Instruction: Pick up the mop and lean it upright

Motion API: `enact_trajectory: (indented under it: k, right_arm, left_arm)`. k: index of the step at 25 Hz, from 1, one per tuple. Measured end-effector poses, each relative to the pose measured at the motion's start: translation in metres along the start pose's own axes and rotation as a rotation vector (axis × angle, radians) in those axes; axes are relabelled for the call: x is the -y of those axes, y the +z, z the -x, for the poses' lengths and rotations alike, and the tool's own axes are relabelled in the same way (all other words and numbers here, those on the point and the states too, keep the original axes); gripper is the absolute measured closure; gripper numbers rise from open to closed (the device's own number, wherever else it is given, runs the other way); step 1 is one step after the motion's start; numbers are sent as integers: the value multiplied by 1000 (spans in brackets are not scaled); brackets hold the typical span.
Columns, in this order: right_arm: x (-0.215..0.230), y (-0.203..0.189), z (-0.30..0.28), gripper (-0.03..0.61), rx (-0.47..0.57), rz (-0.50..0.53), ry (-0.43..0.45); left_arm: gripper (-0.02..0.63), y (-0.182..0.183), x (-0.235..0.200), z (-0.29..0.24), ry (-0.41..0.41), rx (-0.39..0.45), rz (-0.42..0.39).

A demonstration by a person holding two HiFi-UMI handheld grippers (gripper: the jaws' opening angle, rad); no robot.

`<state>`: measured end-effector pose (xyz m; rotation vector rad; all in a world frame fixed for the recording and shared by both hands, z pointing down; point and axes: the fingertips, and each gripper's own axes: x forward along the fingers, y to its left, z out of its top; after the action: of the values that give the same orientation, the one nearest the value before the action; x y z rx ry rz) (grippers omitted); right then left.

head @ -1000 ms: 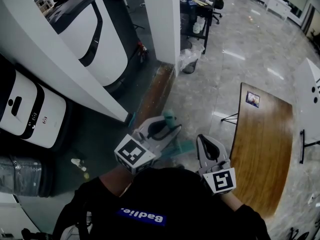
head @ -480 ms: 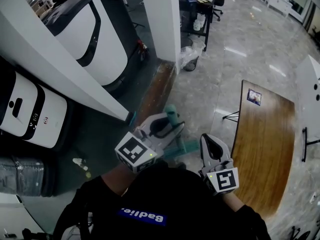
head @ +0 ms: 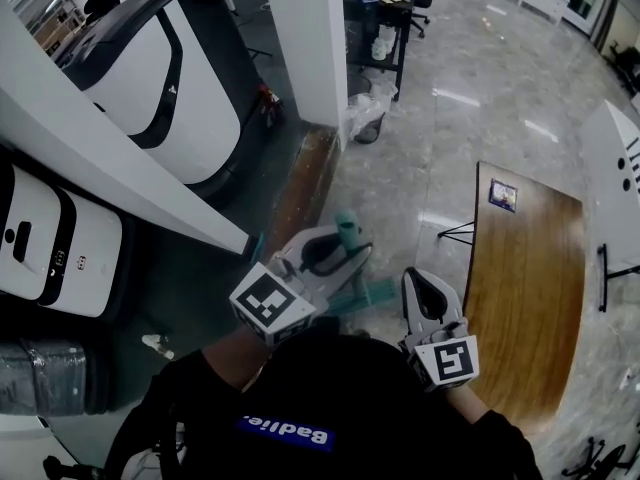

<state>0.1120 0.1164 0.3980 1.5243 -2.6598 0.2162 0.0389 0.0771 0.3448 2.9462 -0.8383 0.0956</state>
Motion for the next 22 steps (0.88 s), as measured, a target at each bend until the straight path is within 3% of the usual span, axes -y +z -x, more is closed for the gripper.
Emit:
enact_trajectory:
  k: [6,22]
  right_arm:
    - [10,11,-42,572,7,-6,-43]
    - [13,32,-173,573,-15,16,-139]
  left_arm:
    - [492,9,-38,-16,-55,12,38]
    - [489,12,-172,-28,-148,24,50]
